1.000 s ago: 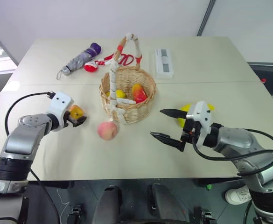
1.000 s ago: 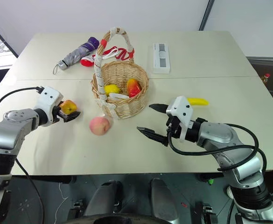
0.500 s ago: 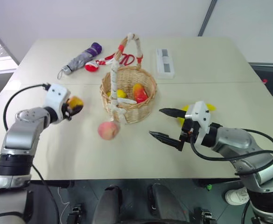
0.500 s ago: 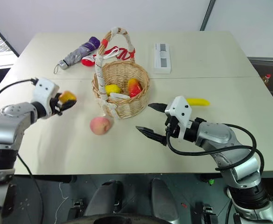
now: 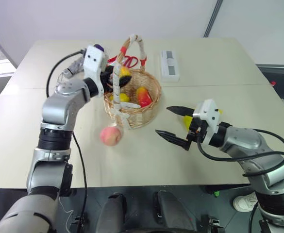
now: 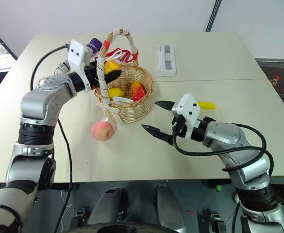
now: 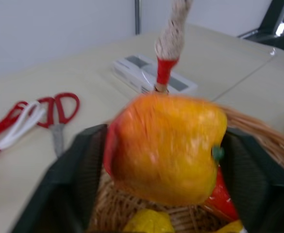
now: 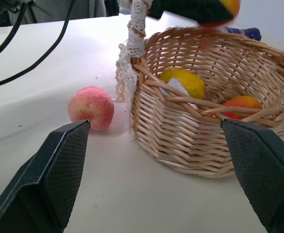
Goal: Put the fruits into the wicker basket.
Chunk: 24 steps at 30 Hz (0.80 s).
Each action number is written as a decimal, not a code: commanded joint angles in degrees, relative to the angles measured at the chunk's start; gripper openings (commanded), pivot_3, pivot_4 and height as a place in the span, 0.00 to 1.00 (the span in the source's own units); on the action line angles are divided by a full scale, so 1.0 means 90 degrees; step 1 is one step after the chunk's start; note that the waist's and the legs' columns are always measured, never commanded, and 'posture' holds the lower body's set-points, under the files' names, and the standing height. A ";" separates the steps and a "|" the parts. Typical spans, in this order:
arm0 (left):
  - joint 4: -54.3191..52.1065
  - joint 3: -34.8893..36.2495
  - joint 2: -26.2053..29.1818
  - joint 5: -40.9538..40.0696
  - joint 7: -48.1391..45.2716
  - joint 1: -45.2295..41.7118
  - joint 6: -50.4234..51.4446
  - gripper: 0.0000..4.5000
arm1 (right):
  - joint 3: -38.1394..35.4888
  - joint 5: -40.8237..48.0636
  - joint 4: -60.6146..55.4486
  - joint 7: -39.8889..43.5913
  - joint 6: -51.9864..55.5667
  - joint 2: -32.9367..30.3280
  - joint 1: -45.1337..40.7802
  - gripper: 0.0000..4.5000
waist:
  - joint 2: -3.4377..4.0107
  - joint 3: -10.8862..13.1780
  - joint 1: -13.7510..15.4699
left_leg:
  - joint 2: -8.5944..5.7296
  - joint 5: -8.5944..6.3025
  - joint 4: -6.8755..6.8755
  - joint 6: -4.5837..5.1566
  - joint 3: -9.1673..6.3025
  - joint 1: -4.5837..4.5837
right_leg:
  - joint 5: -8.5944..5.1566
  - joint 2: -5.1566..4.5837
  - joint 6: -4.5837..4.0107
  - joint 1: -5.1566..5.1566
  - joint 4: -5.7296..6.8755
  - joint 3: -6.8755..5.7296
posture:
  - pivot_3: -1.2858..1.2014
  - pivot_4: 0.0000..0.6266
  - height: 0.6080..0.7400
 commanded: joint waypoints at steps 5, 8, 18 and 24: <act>-0.0446 0.0933 0.0784 -0.0410 -0.0435 0.0146 -0.0161 0.98 | -0.0037 0.0037 -0.0335 -0.0099 -0.0019 0.0031 0.0035 1.00 | 0.0001 0.0000 -0.0008 | 0.0003 0.0000 -0.0001 0.0000 0.0000 -0.0001 | 0.0000 -0.0003 0.0000 -0.0002 -0.0001 0.0001 | 0.52 0.24 1.00; -0.0918 0.1715 0.1378 -0.1049 -0.0861 0.0685 0.0182 0.98 | 0.0030 0.0036 -0.0243 -0.0033 -0.0050 0.0047 -0.0035 1.00 | 0.0002 0.0001 -0.0042 | 0.0012 0.0000 -0.0004 0.0000 0.0002 -0.0001 | -0.0001 -0.0002 -0.0001 -0.0007 0.0002 0.0002 | 0.52 0.24 1.00; -0.3450 0.2161 0.2558 -0.2028 -0.1328 0.3712 0.1544 0.98 | 0.0395 -0.0149 0.0355 0.0412 -0.0347 0.0148 -0.0437 1.00 | -0.0004 0.0003 0.0012 | 0.0013 0.0001 -0.0002 -0.0002 -0.0001 0.0003 | -0.0001 -0.0027 -0.0002 0.0009 -0.0006 -0.0001 | 0.52 0.24 1.00; -0.4552 0.1069 0.2292 -0.1827 -0.0522 0.3874 0.2039 0.98 | 0.0517 -0.0191 0.0448 0.0585 -0.0387 0.0201 -0.0515 1.00 | -0.0006 0.0003 0.0046 | 0.0011 0.0000 -0.0003 -0.0002 0.0000 0.0002 | 0.0000 -0.0026 -0.0001 0.0009 -0.0008 0.0001 | 0.52 0.24 1.00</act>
